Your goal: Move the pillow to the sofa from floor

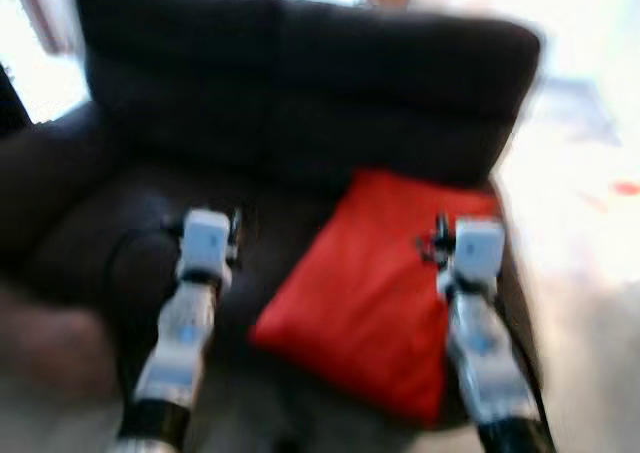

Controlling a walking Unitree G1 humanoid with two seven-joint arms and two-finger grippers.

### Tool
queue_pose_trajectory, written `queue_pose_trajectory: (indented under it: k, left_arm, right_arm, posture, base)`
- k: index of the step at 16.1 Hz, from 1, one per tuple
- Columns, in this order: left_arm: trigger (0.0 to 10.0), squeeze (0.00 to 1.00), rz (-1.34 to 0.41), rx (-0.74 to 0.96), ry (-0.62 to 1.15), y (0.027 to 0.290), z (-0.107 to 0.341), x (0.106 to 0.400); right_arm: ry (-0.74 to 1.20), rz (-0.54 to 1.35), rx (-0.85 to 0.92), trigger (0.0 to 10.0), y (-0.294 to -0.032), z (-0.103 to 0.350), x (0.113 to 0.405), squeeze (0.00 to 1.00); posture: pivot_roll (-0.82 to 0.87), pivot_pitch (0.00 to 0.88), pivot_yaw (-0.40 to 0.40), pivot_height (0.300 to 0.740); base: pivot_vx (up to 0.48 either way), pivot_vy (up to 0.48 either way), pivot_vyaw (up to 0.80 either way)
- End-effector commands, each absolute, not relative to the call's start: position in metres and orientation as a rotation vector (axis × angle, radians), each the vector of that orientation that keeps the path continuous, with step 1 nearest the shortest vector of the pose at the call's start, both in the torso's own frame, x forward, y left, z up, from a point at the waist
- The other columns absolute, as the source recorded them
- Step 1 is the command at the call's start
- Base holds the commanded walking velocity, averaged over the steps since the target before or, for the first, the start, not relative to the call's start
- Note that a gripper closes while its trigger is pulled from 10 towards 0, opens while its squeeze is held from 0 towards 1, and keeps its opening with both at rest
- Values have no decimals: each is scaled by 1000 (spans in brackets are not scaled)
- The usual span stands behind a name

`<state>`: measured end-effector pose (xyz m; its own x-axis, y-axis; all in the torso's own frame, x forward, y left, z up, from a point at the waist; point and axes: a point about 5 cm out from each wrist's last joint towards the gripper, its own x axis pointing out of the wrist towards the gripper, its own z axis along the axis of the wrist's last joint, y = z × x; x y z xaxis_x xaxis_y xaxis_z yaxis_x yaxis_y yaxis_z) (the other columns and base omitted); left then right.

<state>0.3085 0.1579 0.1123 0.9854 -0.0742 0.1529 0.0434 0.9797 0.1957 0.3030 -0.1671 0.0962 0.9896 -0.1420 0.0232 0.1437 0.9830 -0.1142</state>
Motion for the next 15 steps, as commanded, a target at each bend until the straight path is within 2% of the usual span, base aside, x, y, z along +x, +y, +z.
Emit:
queue_pose_trajectory:
  k: [1, 11, 15]
  left_arm:
    - [10000, 0, -77, 192, -170, 153, 117, 311]
    - [10000, 0, -61, 197, -160, 158, 117, 312]
    - [10000, 0, -6, 172, -78, 175, 100, 313]
  right_arm:
    - [-5, -164, -111, 10000, -173, 95, 301, 0]
    - [1, -171, -93, 10000, -174, 93, 301, 0]
    - [62, -212, -86, 10000, -192, 79, 298, 0]
  posture:
    - [8, 0, -18, 740]
    - [12, 0, -20, 740]
    - [9, 0, -22, 740]
  base:
    - [0, 304, 0]
    - [0, 303, 0]
    - [0, 305, 0]
